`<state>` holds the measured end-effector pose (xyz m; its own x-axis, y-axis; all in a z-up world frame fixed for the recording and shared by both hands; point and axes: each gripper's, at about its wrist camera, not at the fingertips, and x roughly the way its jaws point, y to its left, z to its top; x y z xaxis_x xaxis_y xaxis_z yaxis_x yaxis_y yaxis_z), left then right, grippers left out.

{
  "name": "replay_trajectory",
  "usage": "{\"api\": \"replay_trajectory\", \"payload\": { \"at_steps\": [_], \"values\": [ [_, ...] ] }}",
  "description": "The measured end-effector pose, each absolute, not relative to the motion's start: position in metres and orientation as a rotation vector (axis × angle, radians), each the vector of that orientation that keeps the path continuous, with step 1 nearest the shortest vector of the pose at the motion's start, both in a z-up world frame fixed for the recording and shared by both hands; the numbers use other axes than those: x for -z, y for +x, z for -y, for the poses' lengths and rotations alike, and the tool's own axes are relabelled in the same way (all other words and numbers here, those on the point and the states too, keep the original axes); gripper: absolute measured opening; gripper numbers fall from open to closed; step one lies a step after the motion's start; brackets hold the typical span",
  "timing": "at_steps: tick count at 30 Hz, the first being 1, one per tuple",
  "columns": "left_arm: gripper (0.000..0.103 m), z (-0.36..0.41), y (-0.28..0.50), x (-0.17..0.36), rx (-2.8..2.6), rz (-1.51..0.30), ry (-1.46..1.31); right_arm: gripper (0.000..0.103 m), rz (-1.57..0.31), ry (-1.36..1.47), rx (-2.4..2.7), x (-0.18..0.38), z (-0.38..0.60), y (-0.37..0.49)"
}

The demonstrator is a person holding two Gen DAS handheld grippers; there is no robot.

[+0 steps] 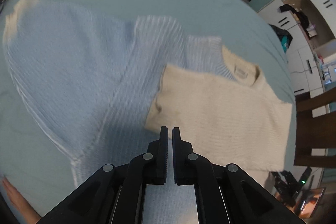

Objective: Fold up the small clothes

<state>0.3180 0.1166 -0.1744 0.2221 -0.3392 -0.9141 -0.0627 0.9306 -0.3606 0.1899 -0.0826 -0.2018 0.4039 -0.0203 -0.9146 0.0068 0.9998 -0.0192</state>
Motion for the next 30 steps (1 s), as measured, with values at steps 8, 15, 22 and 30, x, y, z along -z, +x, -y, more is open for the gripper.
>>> {"api": "replay_trajectory", "payload": {
  "at_steps": [8, 15, 22, 30],
  "values": [
    [0.098, -0.106, 0.32, 0.189, 0.108, -1.252, -0.382, 0.045, -1.127, -0.088, 0.009, 0.194, 0.073, 0.182],
    [0.096, -0.091, 0.344, 0.209, 0.091, -1.303, -0.327, 0.045, -1.119, -0.081, 0.009, 0.187, 0.078, 0.181],
    [0.014, -0.065, 0.355, 0.22, 0.067, -1.346, -0.139, 0.045, -1.127, -0.125, 0.045, 0.203, 0.082, 0.19],
    [0.01, -0.091, 0.325, 0.086, 0.236, -1.12, -0.283, 0.037, -1.117, -0.04, 0.181, 0.203, 0.118, 0.204]
  ]
}}
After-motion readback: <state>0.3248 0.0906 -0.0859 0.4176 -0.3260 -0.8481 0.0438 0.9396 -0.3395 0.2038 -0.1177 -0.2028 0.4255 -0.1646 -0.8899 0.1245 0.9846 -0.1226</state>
